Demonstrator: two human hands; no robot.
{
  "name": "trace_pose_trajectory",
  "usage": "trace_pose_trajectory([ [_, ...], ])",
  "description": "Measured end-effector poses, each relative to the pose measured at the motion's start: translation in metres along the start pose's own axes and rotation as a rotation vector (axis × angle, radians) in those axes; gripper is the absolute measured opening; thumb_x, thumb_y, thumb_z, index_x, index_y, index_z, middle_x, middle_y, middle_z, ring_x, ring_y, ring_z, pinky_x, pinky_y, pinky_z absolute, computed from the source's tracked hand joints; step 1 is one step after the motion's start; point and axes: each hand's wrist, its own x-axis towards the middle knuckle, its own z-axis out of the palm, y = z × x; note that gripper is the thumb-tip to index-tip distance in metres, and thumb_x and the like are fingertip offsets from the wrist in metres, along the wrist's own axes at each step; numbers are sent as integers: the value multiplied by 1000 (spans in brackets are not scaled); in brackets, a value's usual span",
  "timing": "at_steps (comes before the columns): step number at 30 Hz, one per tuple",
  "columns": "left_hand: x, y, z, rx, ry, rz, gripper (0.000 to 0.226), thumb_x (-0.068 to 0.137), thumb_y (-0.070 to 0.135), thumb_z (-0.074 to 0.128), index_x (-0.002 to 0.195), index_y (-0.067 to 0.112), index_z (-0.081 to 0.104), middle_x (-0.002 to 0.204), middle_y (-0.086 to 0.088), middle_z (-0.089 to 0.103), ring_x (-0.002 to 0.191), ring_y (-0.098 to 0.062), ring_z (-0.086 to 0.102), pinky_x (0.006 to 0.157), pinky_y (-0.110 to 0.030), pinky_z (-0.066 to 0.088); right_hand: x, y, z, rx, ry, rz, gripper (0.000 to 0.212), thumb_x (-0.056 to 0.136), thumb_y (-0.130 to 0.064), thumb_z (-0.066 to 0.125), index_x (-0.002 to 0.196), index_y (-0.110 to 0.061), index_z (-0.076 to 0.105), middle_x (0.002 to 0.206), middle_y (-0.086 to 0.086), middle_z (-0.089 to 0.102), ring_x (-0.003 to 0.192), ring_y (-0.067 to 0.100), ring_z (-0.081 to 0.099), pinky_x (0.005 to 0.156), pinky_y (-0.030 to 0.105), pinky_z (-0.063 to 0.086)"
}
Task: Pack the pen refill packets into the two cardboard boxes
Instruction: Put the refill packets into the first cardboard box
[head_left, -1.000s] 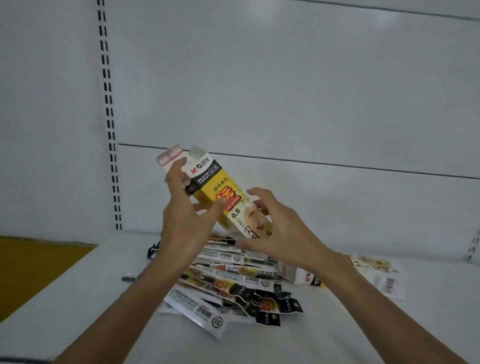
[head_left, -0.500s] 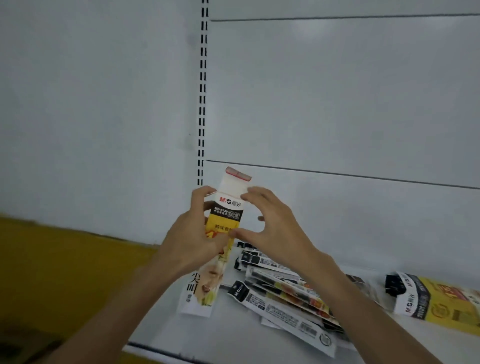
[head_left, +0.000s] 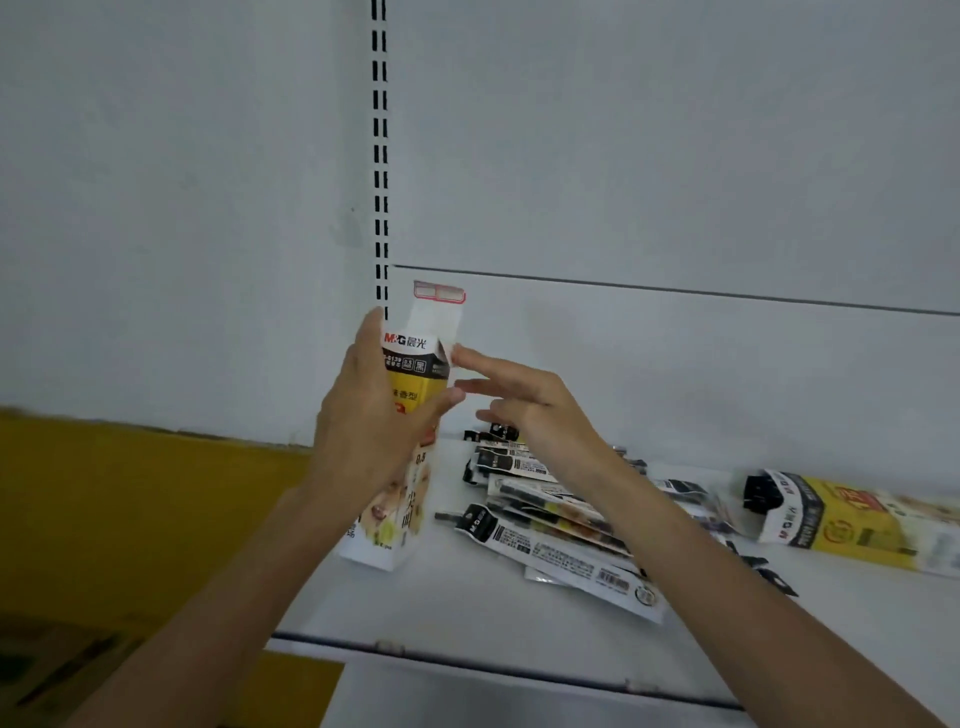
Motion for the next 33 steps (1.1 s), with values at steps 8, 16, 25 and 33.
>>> trace_pose_trajectory([
  [8, 4, -3, -4, 232, -258, 261, 40, 88, 32, 52, 127, 32, 43, 126, -4, 39, 98, -20, 50, 74, -31, 41, -15, 27, -68, -809, -304, 399, 30, 78, -27, 72, 106, -20, 65, 93, -5, 68, 90, 11, 62, 83, 25, 48],
  [16, -4, 9, 7, 143, -144, 227, 42, 74, 70, 28, 88, 34, 44, 91, 11, 47, 76, -11, 47, 59, -25, 31, -27, 47, -68, -841, -183, 265, 32, 90, -17, 59, 120, -24, 51, 98, -4, 56, 85, 17, 58, 73, 27, 46],
  [25, -1, 15, 0, -44, -69, 152, 44, 82, 64, 36, 67, 23, 41, 70, 6, 48, 66, -10, 46, 57, -28, 29, -23, 42, -83, -417, 187, 351, 28, 85, 11, 50, 99, -6, 67, 101, 15, 63, 75, 16, 64, 66, 14, 55],
  [33, 0, 9, -4, -20, -259, 123, 30, 61, 47, 53, 89, 37, 45, 83, 17, 49, 76, -3, 49, 67, -32, 42, -21, 56, -80, -1098, 114, 276, 29, 86, -31, 63, 107, -11, 66, 134, 10, 38, 126, 25, 36, 101, 32, 34],
])
